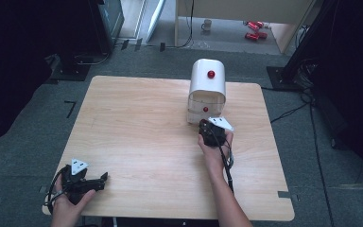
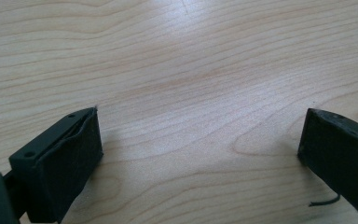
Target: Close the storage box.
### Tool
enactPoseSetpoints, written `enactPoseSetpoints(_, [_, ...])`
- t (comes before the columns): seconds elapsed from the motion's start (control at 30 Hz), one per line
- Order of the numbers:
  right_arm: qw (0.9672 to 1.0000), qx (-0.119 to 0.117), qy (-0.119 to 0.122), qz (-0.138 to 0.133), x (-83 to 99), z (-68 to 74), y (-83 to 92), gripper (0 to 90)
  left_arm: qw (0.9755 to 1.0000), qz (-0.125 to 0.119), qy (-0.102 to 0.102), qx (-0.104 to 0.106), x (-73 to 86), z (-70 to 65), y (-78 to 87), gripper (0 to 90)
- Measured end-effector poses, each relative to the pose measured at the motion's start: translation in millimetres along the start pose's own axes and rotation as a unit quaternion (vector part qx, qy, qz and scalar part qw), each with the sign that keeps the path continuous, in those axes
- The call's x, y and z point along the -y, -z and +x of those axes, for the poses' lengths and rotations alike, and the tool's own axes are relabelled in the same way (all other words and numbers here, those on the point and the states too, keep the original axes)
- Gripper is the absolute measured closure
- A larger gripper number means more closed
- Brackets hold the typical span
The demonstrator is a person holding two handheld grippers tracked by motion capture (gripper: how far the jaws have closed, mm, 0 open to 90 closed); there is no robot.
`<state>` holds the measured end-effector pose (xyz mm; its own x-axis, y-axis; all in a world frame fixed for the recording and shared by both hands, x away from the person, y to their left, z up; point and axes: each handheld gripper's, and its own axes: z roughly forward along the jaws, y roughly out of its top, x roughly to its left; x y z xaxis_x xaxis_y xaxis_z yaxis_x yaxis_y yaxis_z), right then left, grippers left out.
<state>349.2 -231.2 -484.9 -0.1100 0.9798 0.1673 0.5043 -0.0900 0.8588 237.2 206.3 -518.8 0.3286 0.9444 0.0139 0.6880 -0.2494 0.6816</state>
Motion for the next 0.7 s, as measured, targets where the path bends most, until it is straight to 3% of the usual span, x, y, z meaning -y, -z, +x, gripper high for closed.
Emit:
enactPoseSetpoints(0.17, [0.9999, 0.006, 0.0, 0.012, 6.4, -0.3, -7.6, 75.4, 1.0, 0.0, 0.0, 0.0, 0.0, 0.0, 0.0, 0.0])
enactPoseSetpoints(0.47, [1.0, 0.006, -0.004, 0.004, 2.2, -2.4, -9.0, 75.3, 1.0, 0.0, 0.0, 0.0, 0.0, 0.0, 0.0, 0.0])
enactPoseSetpoints(0.7, [0.9998, 0.012, 0.0, 0.015, 6.4, -3.8, -16.5, 75.4, 1.0, 0.0, 0.0, 0.0, 0.0, -0.1, -0.1, 0.0])
